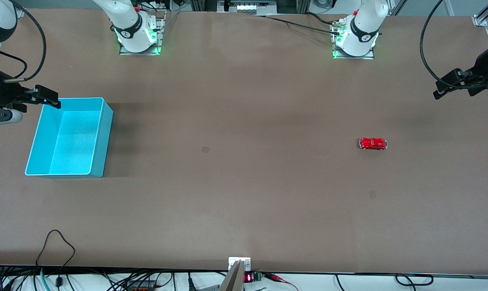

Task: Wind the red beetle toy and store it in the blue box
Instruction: 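Move the left gripper down over the red toy car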

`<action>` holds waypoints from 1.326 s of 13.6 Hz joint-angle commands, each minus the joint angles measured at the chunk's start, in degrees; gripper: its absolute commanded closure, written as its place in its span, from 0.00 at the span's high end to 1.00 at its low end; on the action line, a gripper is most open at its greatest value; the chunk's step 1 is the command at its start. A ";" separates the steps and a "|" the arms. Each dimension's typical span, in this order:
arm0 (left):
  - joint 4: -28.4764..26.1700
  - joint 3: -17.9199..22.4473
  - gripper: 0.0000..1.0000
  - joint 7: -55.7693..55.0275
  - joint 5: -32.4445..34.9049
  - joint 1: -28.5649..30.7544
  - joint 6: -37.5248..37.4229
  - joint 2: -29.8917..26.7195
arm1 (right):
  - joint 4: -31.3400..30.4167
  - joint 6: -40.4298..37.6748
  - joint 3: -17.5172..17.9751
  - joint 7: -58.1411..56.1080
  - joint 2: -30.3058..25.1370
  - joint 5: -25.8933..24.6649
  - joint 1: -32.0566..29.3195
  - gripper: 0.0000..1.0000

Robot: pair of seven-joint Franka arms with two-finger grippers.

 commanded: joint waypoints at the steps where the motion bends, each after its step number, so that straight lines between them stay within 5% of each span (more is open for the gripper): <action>1: -3.04 -0.37 1.00 0.28 -0.30 0.23 0.80 -2.50 | -1.14 0.64 0.07 -0.40 -1.04 0.27 -0.41 1.00; 8: -5.60 -0.90 1.00 6.75 -0.30 -0.30 0.62 0.73 | -0.61 -0.42 0.07 -0.67 1.06 0.01 -0.15 1.00; 12: -12.08 -0.82 1.00 19.75 0.40 0.23 8.33 3.56 | -0.61 -3.23 0.07 -0.49 2.47 0.18 -0.41 1.00; 14: -16.32 -0.90 1.00 29.23 6.08 0.23 14.22 5.83 | -0.70 -3.76 0.07 -0.40 2.47 0.18 -0.41 1.00; 18: -16.51 -0.90 1.00 44.90 9.02 0.32 17.32 13.65 | -0.70 -3.93 0.07 -0.40 2.65 0.18 -0.41 1.00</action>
